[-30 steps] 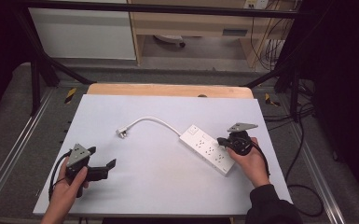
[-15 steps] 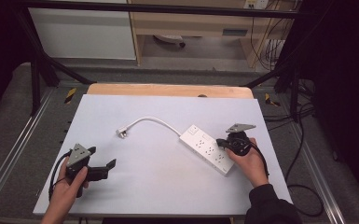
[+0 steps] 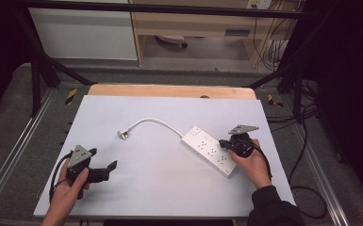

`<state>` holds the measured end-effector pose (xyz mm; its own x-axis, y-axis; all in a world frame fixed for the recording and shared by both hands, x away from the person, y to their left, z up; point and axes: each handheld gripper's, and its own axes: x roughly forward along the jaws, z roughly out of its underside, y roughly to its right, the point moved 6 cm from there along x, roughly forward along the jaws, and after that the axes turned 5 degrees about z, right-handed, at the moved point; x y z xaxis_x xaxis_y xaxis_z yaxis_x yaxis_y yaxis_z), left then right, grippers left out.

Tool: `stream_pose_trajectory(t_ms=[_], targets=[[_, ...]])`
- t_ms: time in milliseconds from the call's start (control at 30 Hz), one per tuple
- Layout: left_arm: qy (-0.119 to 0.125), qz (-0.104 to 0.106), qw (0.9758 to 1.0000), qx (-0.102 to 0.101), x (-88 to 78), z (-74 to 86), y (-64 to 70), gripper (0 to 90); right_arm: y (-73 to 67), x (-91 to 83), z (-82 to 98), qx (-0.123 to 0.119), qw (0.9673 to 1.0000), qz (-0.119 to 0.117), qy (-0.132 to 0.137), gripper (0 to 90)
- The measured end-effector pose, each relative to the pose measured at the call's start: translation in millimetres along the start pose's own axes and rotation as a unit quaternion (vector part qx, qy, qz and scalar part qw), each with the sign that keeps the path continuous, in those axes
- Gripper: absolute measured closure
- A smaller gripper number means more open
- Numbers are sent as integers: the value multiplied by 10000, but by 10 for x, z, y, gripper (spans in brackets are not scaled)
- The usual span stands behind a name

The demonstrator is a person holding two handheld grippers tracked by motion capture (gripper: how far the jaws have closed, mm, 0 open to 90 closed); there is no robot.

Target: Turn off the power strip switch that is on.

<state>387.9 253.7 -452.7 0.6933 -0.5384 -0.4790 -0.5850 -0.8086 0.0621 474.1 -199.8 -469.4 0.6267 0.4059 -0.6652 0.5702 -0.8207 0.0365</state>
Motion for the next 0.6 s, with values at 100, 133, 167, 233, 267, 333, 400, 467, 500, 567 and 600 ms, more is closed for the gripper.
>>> stream_pose_trajectory(t_ms=[100, 133, 167, 233, 267, 333, 400, 467, 500, 567, 600], targets=[[-26, 0, 10000, -17, 8, 7, -2, 62, 2, 0, 0, -23, 10000, -2, 2, 900], [-44, -10, 10000, -11, 9, 11, -1, 62, 2, 0, 2, -29, 10000, 8, 7, 900], [-55, -8, 10000, 6, 9, 14, 1, 63, 2, 2, 1, -40, 10000, 9, 18, 900], [-63, -5, 10000, 24, 9, 13, 5, 62, 7, 5, 2, -11, 10000, -16, 28, 900], [-60, -3, 10000, 28, 10, 10, 9, 62, 8, 5, 3, -12, 10000, -18, 29, 900], [-48, 7, 10000, 39, 9, 6, 18, 62, 7, 4, 1, -54, 10000, 3, 5, 900], [-52, 7, 10000, 53, 2, 4, 21, 62, 6, 5, 2, -49, 10000, 6, 20, 900], [-41, 10, 10000, 46, -2, 1, 19, 62, 8, 8, 0, -27, 10000, -12, 24, 900], [-48, 4, 10000, 39, -1, 4, 17, 62, 11, 8, 1, -19, 10000, -16, 20, 900], [-80, -7, 10000, 34, 4, 13, 13, 62, 10, 8, 0, -26, 10000, -18, 25, 900], [-84, -5, 10000, 31, 3, 14, 14, 63, 8, 8, 1, -26, 10000, -10, 29, 900]])
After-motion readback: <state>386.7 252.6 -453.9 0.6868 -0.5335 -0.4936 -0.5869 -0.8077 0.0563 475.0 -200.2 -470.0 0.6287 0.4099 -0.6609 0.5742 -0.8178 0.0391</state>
